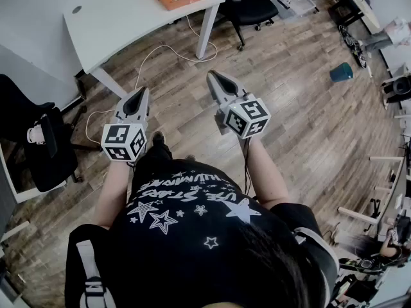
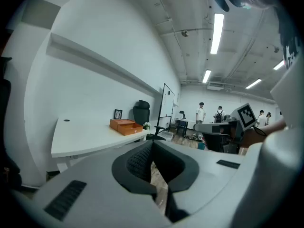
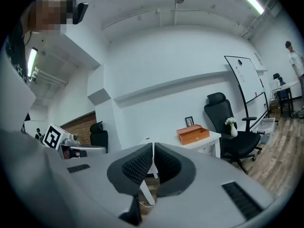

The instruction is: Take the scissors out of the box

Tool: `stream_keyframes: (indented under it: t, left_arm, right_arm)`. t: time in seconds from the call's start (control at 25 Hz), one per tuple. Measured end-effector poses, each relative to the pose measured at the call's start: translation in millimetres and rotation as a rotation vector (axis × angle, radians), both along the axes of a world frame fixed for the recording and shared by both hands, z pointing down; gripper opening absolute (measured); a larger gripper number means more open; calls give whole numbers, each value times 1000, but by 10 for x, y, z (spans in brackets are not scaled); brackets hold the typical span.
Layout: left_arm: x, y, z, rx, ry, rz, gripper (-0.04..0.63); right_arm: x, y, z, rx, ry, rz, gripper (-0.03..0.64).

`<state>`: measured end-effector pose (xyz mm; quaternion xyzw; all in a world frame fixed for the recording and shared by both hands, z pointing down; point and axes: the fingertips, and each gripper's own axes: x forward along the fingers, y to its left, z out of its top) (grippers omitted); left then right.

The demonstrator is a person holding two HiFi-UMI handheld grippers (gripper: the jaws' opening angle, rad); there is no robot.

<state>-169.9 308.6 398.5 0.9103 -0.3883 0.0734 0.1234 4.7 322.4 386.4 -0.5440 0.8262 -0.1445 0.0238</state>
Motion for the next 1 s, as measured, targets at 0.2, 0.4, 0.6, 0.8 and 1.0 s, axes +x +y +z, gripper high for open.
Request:
stream_keyframes:
  t: [0.2,0.4,0.6,0.8,1.0]
  left_arm:
    - [-19,64,-14,-9,2,-1,18]
    - [-9,146,42,-30,-6,-11,18]
    - [4,235,103,-48,9,-49,18]
    - [15,314,97,-63,21,-52,18]
    - [-21,190,234,-95,0,-71,18]
  right_arm:
    - [31,84,27,-14,1,13,49]
    - [56,160,82,-35,-5,9,49]
    - [120,268,136,-40,-22,8,49]
    - [212,303,154,-53,-25,-1,51]
    - [351,109,216,-70,-37,34,51]
